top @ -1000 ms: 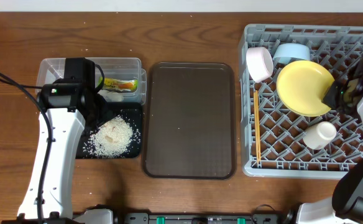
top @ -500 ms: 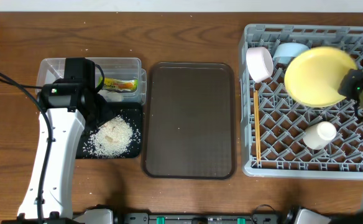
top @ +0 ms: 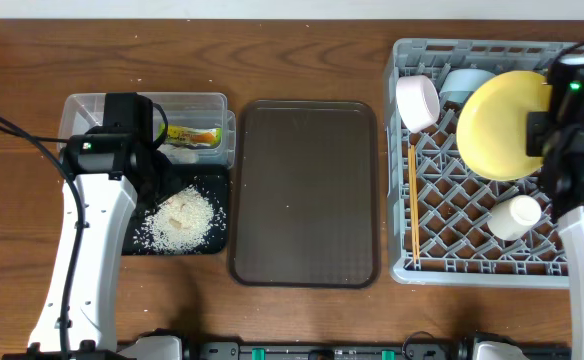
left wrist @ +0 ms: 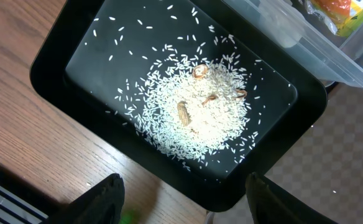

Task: Sort waste into correct bins and load items into the dishwasher rack
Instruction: 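Tilt the yellow plate upright and lower it into the rack slots, then release the plate and withdraw the right gripper toward the front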

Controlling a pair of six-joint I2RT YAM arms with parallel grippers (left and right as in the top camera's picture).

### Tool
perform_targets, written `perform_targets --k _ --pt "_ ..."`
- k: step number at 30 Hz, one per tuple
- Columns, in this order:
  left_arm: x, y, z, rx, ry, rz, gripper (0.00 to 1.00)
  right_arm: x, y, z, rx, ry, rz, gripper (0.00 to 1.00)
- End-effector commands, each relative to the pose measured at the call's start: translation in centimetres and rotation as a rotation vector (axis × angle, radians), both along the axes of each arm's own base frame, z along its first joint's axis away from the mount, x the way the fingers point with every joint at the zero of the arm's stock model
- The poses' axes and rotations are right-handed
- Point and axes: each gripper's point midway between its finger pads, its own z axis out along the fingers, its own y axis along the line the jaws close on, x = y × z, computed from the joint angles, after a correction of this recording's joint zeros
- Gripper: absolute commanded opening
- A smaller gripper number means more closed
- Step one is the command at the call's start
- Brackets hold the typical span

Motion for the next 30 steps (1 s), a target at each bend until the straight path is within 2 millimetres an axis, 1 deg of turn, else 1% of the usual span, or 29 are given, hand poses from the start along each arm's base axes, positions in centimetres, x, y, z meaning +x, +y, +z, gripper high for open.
perform_targets --k 1,4,8,14,16,17,18,20,21,24,26,29,30 --pt "0.0 0.2 0.0 0.004 0.001 0.010 0.66 -0.2 0.3 0.2 -0.134 0.050 -0.024 0.01" --pt "0.0 0.2 0.1 0.004 0.001 0.010 0.66 0.1 1.7 -1.0 -0.161 0.103 0.002 0.01" --pt "0.0 0.2 0.1 0.004 0.001 0.010 0.66 0.5 2.5 -2.6 -0.199 0.159 -0.009 0.01" --pt "0.0 0.2 0.1 0.004 0.001 0.010 0.66 1.1 5.2 -5.3 -0.184 0.222 0.036 0.01" --pt "0.0 0.2 0.1 0.004 0.001 0.010 0.66 1.2 5.9 -5.7 -0.159 0.213 0.027 0.01" --pt "0.0 0.2 0.0 0.004 0.001 0.010 0.66 1.3 6.3 -5.7 -0.138 0.196 0.015 0.04" --pt "0.0 0.2 0.1 0.004 0.001 0.010 0.66 1.3 6.6 -5.7 -0.113 0.180 0.006 0.13" --pt "0.0 0.2 0.1 0.004 0.001 0.010 0.66 1.4 7.0 -5.5 -0.062 0.141 -0.021 0.38" --pt "0.0 0.2 0.0 0.004 0.002 0.010 0.66 1.4 7.2 -5.5 -0.039 0.128 -0.032 0.49" --pt "0.0 0.2 0.0 0.004 0.002 0.010 0.66 1.4 7.6 -5.2 0.041 0.083 -0.053 0.59" --pt "0.0 0.2 0.0 0.004 0.002 0.010 0.65 1.3 7.9 -4.7 0.097 0.057 -0.047 0.68" --pt "0.0 0.2 0.0 0.004 0.001 0.010 0.66 1.2 7.6 -3.7 0.175 0.000 -0.065 0.74" --pt "0.0 0.2 0.0 0.004 0.001 0.010 0.70 1.1 7.3 -3.3 0.210 -0.018 -0.073 0.77"
